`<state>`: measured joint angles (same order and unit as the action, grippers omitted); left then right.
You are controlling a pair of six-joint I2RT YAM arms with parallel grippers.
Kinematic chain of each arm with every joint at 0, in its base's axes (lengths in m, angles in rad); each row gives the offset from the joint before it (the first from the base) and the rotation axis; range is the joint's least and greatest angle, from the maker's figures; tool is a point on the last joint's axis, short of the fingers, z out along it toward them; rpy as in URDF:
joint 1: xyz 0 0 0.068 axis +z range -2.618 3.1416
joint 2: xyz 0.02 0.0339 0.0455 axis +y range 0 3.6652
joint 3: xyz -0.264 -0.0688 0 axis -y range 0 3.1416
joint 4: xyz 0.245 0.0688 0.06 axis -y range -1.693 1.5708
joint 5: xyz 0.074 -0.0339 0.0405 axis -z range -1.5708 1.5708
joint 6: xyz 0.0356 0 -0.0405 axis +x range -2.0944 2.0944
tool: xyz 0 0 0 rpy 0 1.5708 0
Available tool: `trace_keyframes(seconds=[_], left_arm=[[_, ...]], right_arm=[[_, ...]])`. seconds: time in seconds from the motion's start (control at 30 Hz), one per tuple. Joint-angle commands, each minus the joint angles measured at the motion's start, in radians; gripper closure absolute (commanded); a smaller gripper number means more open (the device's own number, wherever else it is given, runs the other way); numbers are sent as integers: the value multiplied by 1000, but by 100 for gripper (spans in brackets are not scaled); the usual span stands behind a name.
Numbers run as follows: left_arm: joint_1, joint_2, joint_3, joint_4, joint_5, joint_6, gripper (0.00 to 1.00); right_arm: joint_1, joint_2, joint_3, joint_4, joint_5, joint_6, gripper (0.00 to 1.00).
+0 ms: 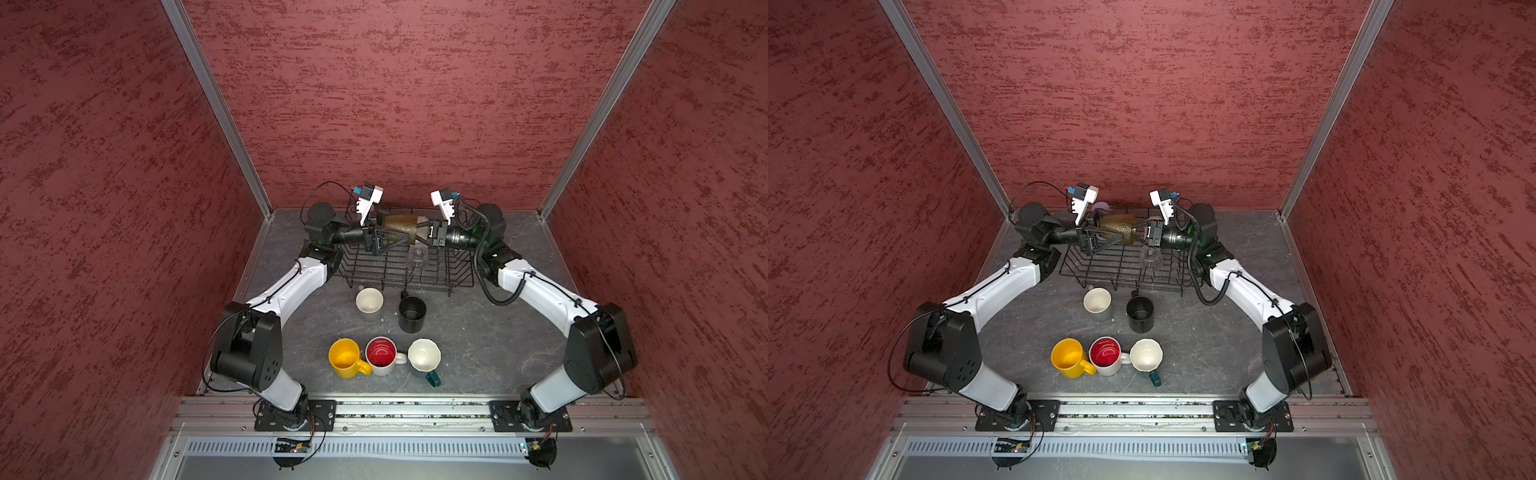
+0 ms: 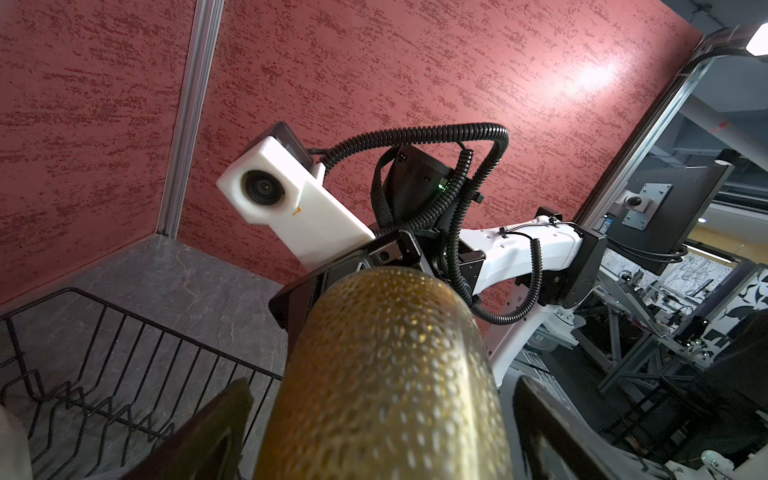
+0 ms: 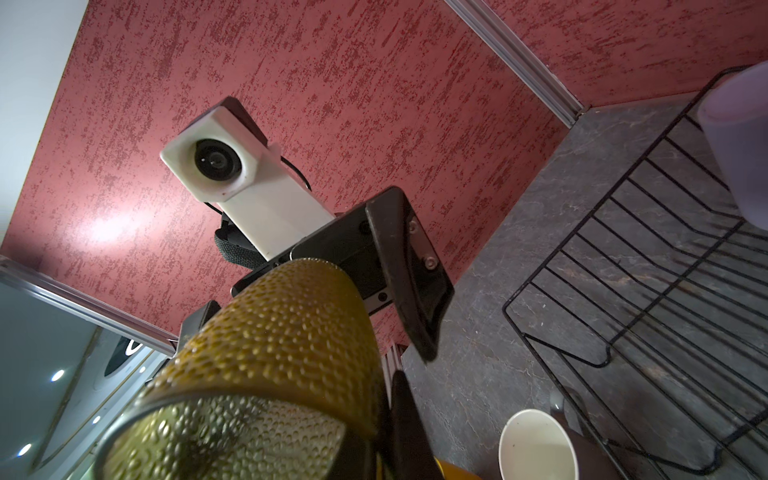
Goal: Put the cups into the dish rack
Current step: 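Close the left gripper on the olive glass beside the right gripper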
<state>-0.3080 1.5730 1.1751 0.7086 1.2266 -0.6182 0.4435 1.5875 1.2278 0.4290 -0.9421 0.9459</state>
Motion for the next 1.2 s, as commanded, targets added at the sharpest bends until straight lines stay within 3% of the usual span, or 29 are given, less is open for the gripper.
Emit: trace_keyframes(seconds=[0.0,0.43,0.53,0.7,0.93,1.17], left_arm=[[-1,-20,20,-17,-7,23,5],[4,-29,24,-38,-19,21,25],[6,-34,21,-37,-24,21,37],[7,-40,21,-39,-28,19,67],[15,-52,22,-77,-34,32,98],[12,-81,49,-302,-75,153,100]], right_arm=[[9,14,1,65,-20,24,100],[9,19,-2,65,-14,36,100],[9,19,-1,58,-8,36,100],[9,19,2,50,4,36,99],[1,-1,-4,2,40,9,72],[-48,-66,-39,-106,136,-45,42]])
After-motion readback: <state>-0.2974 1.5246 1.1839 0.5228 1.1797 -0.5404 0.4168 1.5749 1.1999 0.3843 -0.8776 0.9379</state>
